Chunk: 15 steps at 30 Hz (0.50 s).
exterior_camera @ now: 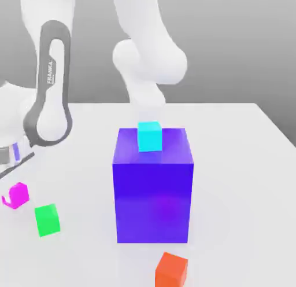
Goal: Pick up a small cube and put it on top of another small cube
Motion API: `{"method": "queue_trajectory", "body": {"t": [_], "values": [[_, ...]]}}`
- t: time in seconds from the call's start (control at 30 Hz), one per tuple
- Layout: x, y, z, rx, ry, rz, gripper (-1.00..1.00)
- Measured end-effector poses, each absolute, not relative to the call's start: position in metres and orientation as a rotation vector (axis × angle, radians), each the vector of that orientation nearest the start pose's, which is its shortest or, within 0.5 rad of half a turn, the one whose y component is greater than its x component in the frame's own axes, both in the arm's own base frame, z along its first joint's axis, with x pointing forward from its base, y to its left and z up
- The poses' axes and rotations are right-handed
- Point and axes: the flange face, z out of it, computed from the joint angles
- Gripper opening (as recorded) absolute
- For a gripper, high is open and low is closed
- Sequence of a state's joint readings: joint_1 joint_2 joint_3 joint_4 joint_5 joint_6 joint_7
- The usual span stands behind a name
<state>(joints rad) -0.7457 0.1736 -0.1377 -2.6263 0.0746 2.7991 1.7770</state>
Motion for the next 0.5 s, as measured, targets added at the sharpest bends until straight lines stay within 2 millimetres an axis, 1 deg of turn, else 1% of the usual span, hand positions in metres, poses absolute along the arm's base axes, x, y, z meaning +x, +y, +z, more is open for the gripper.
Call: {"method": "queue_trajectory", "body": {"t": [0.07, 0.1, 0.13, 0.17, 0.2, 0.23, 0.3, 0.37, 0.4, 0.5], "values": [[0.290, -0.311, 0.209, -0.803, 3.033, 0.000, -1.00], [0.307, -0.290, 0.219, -0.924, 2.998, 0.000, -1.00], [0.316, -0.274, 0.228, -1.013, 2.970, 0.000, -1.00], [0.328, -0.254, 0.236, -1.122, 2.931, 0.000, -1.00], [0.341, -0.234, 0.234, -1.216, 2.895, -0.002, -1.00], [0.350, -0.218, 0.228, -1.287, 2.864, -0.002, -1.00], [0.335, -0.242, 0.209, -1.193, 2.905, -0.002, -1.00], [0.330, -0.247, 0.187, -1.171, 2.914, -0.002, -1.00], [0.329, -0.247, 0.181, -1.168, 2.915, -0.002, 1.00], [0.329, -0.247, 0.181, -1.168, 2.915, -0.002, 1.00]]}}
